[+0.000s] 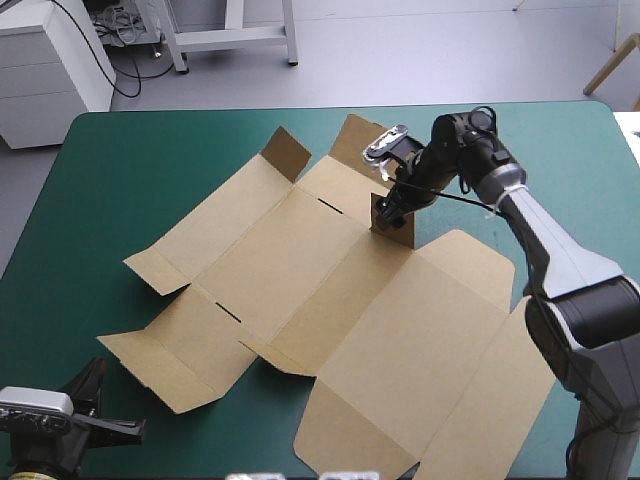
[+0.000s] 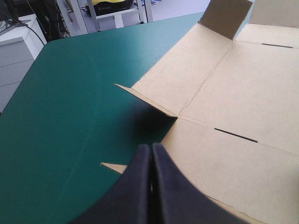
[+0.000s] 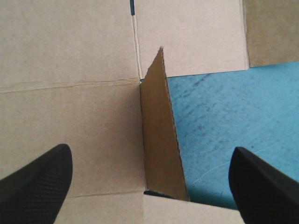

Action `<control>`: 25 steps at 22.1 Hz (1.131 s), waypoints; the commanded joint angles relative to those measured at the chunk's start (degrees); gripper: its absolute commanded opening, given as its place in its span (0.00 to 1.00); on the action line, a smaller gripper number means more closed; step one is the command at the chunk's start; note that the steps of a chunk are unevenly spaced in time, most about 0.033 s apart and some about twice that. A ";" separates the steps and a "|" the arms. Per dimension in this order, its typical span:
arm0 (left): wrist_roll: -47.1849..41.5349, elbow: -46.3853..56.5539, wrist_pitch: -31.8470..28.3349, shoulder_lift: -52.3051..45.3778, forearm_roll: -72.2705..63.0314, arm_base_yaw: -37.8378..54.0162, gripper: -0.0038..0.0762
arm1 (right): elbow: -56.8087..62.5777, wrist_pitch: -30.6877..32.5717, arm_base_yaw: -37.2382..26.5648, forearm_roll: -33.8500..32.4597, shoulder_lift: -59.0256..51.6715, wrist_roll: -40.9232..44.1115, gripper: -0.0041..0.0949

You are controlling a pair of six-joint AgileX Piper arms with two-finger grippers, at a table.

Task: Fold the box

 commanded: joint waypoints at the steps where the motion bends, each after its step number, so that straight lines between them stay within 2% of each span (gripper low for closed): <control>1: -0.50 -1.22 -4.27 0.85 -0.62 -0.27 0.04 | -5.26 1.33 1.32 -1.93 1.19 -0.04 0.88; 6: -0.50 -1.22 -4.27 0.85 -0.53 -0.27 0.04 | -7.01 1.87 3.20 -4.66 5.38 -0.64 0.88; 8: -0.50 -1.22 -4.27 0.85 -0.53 -0.27 0.04 | -7.01 1.65 3.30 -5.89 5.56 -0.64 0.82; 10: -0.50 -1.22 -4.27 0.85 -0.53 -0.27 0.04 | -7.01 2.09 3.30 -6.38 5.56 -2.52 0.55; 11: -0.50 -1.22 -4.27 0.85 -0.53 -0.27 0.04 | -7.01 2.23 3.42 -6.74 5.56 -4.53 0.27; 12: -0.50 -1.22 -4.27 0.85 -0.53 -0.27 0.04 | -7.01 2.23 3.42 -6.72 5.56 -5.55 0.10; 13: -0.50 -1.22 -4.27 0.85 -0.53 -0.27 0.04 | -7.01 2.34 3.51 -6.72 5.56 -7.50 0.03; 20: -0.50 -1.22 -4.27 0.85 -0.53 -0.27 0.04 | -7.65 2.35 7.38 -7.21 5.56 -20.86 0.02; 25: -0.50 -1.22 -4.27 0.85 -0.53 -0.27 0.04 | -9.45 -0.43 12.10 -7.06 5.56 -30.60 0.02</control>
